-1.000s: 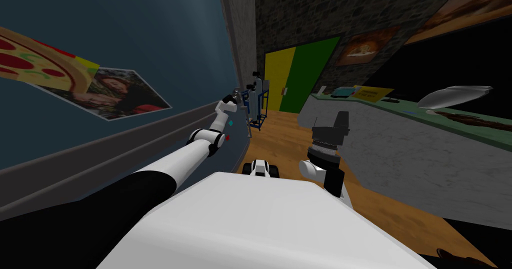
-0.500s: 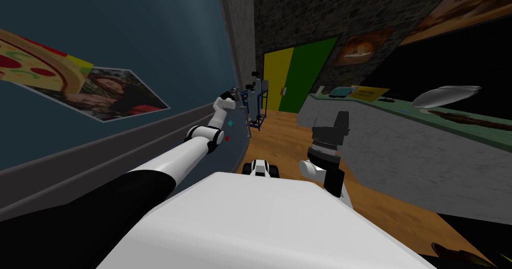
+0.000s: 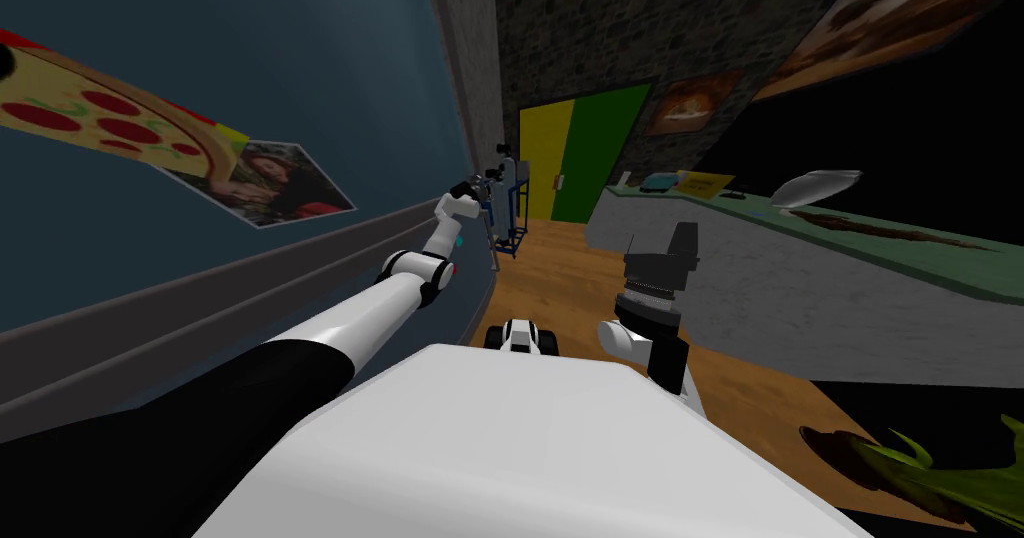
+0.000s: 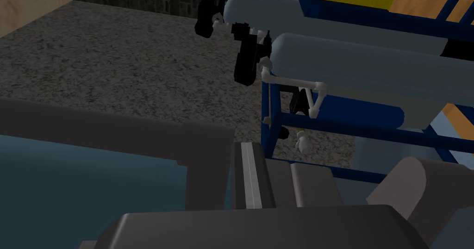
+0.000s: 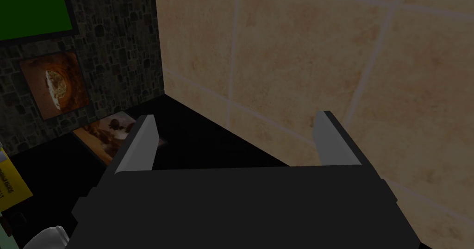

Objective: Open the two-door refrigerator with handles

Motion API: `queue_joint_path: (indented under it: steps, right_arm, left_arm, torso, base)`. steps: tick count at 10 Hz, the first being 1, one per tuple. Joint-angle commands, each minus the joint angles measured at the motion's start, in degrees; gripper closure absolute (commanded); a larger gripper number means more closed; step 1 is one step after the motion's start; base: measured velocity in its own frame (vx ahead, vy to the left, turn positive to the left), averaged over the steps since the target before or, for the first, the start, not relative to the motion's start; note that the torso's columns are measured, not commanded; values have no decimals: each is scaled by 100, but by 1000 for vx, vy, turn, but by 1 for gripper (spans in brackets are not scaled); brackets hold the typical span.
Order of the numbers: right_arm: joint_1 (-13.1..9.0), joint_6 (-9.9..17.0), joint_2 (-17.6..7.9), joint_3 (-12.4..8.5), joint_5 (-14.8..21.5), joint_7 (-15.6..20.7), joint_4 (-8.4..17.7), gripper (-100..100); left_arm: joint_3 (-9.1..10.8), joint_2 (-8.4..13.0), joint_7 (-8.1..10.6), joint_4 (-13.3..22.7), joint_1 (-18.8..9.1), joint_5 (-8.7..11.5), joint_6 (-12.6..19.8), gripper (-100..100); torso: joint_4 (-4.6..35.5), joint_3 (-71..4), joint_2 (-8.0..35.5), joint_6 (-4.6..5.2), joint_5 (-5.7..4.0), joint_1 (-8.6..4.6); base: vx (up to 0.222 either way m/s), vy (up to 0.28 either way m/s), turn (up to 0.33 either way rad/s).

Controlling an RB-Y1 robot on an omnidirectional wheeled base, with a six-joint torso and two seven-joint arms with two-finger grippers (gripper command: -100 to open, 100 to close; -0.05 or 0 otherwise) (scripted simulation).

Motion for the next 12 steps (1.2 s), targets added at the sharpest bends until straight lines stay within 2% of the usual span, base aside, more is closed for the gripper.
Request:
queue_joint_path:
  steps: [1, 5, 6, 7, 9, 12]
  right_arm:
    - [0, 0, 1, 0, 0, 0, 0, 0]
    - [0, 0, 0, 0, 0, 0, 0, 0]
    - [0, 0, 0, 0, 0, 0, 0, 0]
    - [2, 0, 0, -1, 0, 0, 0, 0]
    - [7, -1, -2, -3, 0, 0, -1, 0]
    - [8, -2, -3, -4, 0, 0, -2, 0]
  left_arm:
    - [-259, -185, -16, -148, -54, 199, 52, 100]
    - [-569, -513, -17, -351, -161, 356, 138, 100]
    - [-519, -440, -14, -430, -44, 338, 135, 100]
    - [-480, -331, 20, -407, -122, 375, 304, -100]
    - [-422, -206, 57, -363, -197, 401, 484, -100]
    - [-309, 29, 126, -272, -332, 449, 826, -100]
  torso:
    - [9, 14, 19, -7, -3, -9]
    - [-1, -6, -14, -8, 0, 2]
    - [0, -3, -9, -7, -3, -7]
    - [-7, -21, -43, -14, 4, 17]
    - [-26, -53, -87, -12, 15, 44]
    - [1, -1, -6, -8, 3, 9]
  base:
    - [-274, -75, -152]
    - [-248, -63, -144]
    - [-115, -49, -32]
    - [70, 35, 67]
    - [185, 87, 83]
    - [228, 123, 89]
